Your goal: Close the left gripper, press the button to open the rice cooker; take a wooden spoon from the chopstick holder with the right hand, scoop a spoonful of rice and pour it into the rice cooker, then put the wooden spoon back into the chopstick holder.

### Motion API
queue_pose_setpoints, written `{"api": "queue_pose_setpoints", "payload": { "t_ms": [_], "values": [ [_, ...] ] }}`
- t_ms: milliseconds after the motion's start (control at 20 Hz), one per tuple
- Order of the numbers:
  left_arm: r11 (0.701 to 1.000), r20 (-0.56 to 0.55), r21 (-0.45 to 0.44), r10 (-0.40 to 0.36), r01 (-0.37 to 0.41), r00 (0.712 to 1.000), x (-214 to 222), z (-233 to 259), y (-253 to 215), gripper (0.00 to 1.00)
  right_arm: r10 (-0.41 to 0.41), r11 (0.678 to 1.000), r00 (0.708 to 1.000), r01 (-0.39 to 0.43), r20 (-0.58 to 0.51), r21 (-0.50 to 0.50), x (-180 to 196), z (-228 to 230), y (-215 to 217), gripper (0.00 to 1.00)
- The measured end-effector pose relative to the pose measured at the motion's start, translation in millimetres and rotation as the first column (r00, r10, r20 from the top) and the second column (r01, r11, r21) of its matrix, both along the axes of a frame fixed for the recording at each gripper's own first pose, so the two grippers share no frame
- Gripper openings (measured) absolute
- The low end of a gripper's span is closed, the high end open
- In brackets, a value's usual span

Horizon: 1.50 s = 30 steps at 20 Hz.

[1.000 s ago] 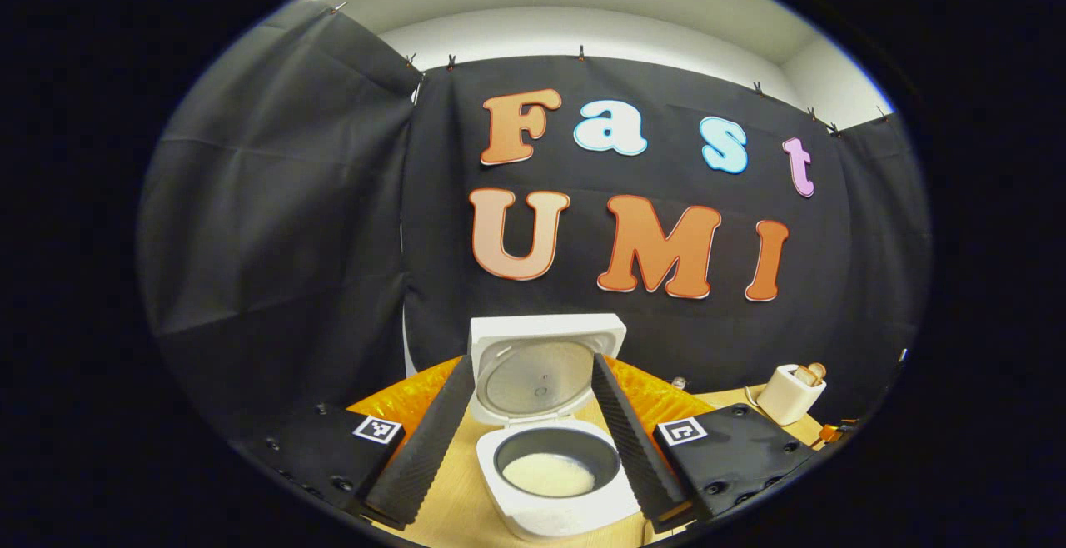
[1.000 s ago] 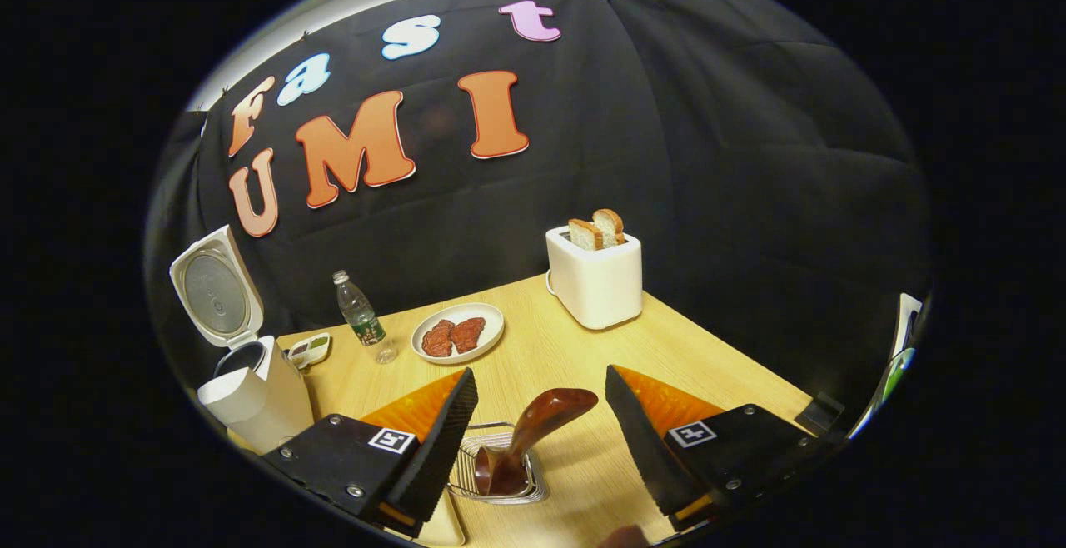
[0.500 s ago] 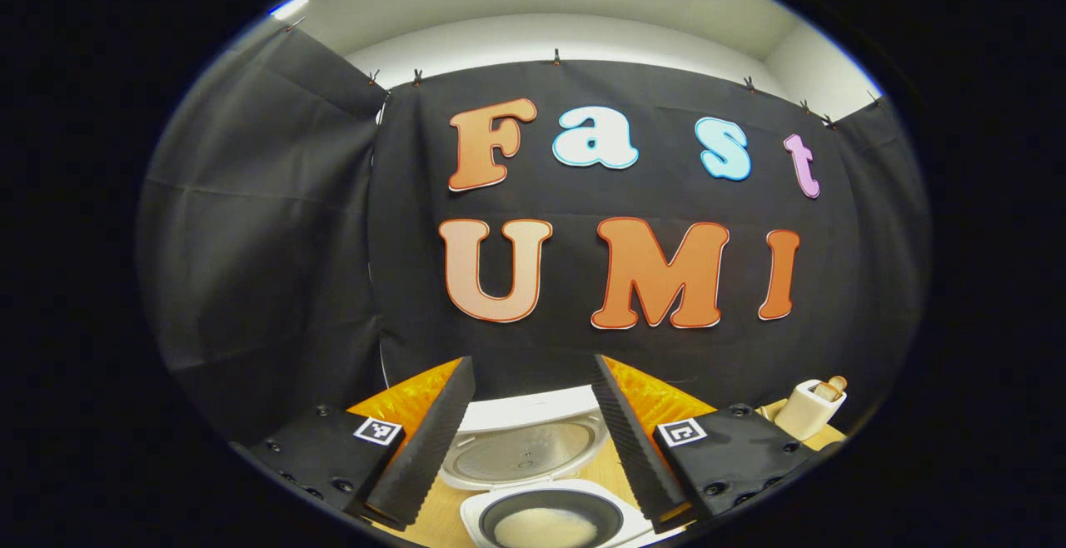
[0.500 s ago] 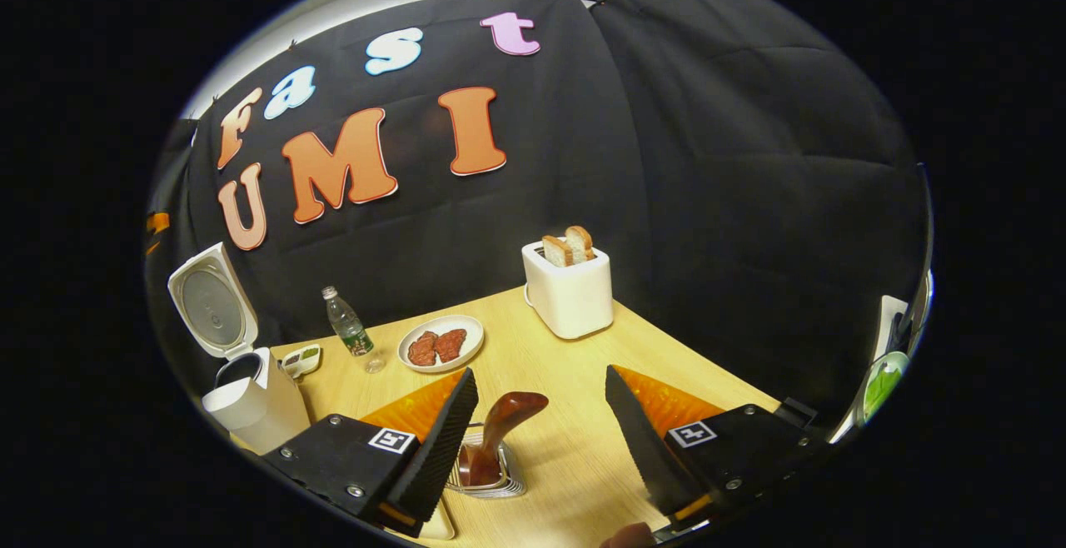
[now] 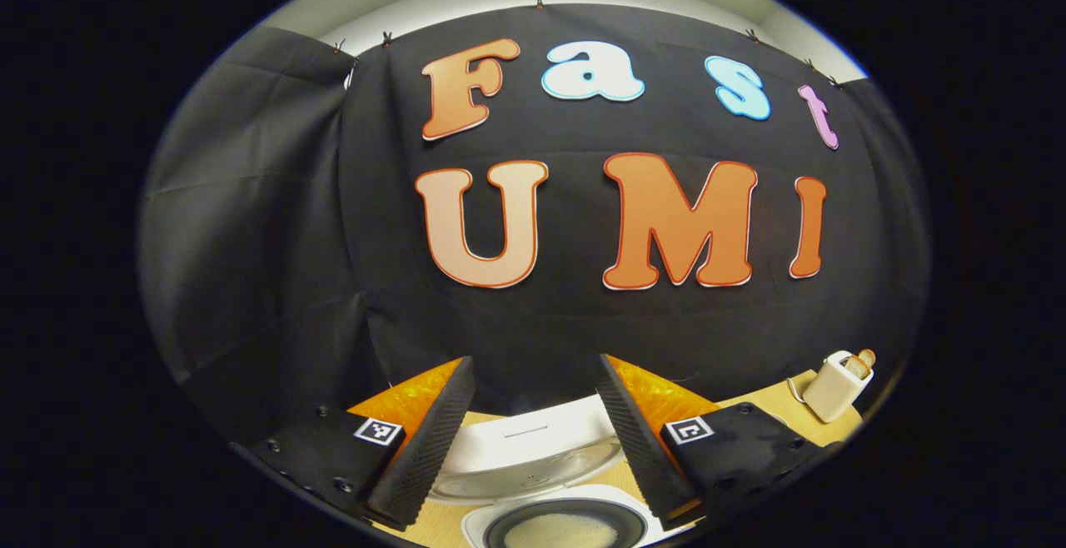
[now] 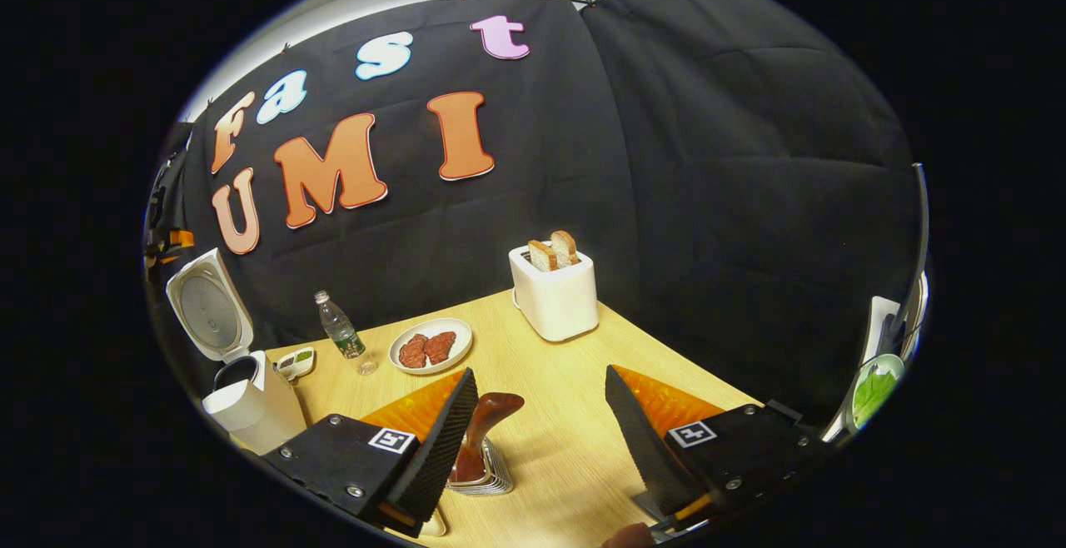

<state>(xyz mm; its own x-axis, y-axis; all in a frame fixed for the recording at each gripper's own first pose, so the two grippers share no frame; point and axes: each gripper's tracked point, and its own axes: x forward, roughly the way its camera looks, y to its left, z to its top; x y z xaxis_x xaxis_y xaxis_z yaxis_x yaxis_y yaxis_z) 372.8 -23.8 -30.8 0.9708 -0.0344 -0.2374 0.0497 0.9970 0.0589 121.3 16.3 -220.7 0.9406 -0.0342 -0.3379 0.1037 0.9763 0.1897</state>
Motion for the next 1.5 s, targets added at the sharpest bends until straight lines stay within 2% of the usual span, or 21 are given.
{"api": "queue_pose_setpoints", "payload": {
  "t_ms": [150, 250, 500, 800, 1200, 1500],
  "values": [
    [1.000, -0.057, -0.011, 0.015, -0.015, 0.998, 10, -21, 5, 0.99, 0.006, 1.000, 1.000, -0.006, -0.002, -0.004, -2, 1, 3, 0.95],
    [0.998, -0.059, -0.058, 0.023, -0.026, 0.998, 13, -19, 7, 0.99, 0.011, 1.000, 1.000, -0.011, -0.003, -0.012, -4, 2, 4, 0.95],
    [0.997, -0.095, -0.074, -0.014, 0.007, 0.995, 2, -24, 3, 1.00, 0.020, 1.000, 1.000, -0.020, 0.009, -0.004, -7, 11, 9, 0.95],
    [0.993, -0.134, -0.108, -0.067, 0.053, 0.989, -44, -31, -15, 0.99, 0.057, 0.998, 0.997, -0.056, 0.051, -0.019, -10, 37, 21, 0.95],
    [0.992, -0.205, -0.077, -0.118, 0.104, 0.972, -111, -65, -35, 1.00, 0.126, 0.992, 0.990, -0.126, 0.065, -0.005, -23, 46, 44, 0.95],
    [0.975, -0.264, -0.181, -0.177, 0.131, 0.948, -153, -109, -49, 1.00, 0.167, 0.986, 0.985, -0.168, 0.045, 0.000, -34, 38, 59, 0.95]
  ]
}}
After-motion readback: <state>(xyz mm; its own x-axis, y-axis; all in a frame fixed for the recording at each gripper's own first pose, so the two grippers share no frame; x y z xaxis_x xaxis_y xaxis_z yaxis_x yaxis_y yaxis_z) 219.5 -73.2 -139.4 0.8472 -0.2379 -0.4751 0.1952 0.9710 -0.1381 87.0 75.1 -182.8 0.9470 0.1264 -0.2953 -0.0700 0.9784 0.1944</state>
